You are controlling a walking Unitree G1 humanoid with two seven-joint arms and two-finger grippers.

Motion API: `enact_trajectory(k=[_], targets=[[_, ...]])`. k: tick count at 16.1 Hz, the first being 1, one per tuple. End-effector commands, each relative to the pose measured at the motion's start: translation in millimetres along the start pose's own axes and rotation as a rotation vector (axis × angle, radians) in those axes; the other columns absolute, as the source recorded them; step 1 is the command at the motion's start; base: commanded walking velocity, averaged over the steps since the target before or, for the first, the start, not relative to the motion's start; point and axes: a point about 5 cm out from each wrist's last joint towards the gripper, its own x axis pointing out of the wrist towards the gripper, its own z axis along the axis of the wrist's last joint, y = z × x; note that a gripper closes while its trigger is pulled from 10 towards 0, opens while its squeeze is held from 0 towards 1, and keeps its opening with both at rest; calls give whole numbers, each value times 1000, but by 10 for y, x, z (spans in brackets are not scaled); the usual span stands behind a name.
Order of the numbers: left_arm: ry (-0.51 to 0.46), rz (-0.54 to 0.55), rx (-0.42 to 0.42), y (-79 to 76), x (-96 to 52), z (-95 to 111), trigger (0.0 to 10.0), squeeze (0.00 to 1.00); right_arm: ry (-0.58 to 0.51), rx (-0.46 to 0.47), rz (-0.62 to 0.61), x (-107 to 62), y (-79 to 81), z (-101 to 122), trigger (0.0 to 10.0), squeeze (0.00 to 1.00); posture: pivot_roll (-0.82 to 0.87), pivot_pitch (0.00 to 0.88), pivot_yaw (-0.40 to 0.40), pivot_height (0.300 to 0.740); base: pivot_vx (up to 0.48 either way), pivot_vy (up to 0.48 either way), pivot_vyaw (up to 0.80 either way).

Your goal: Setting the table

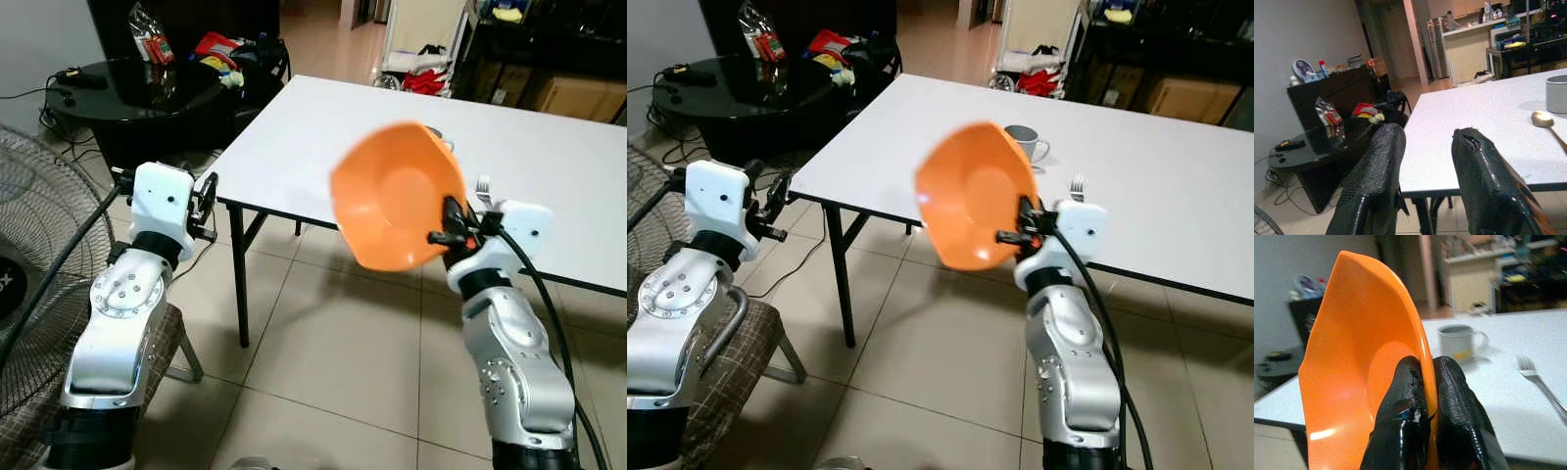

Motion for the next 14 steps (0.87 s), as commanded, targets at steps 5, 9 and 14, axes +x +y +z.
enact_trajectory(k=[5,9,14], targets=[[18,-6,-31,-48,-36,-64,10000,0,0,-112,88,49,74,95,10000,0,147,0,-33,740,0,0,0],[12,-24,-22,-107,-49,-42,10000,0,-15,-123,80,72,100,137,10000,0,140,0,-31,740,251,0,0],[8,-36,-17,-119,-19,-23,10000,0,-14,-89,54,73,39,145,10000,0,136,0,-20,740,260,0,-263]])
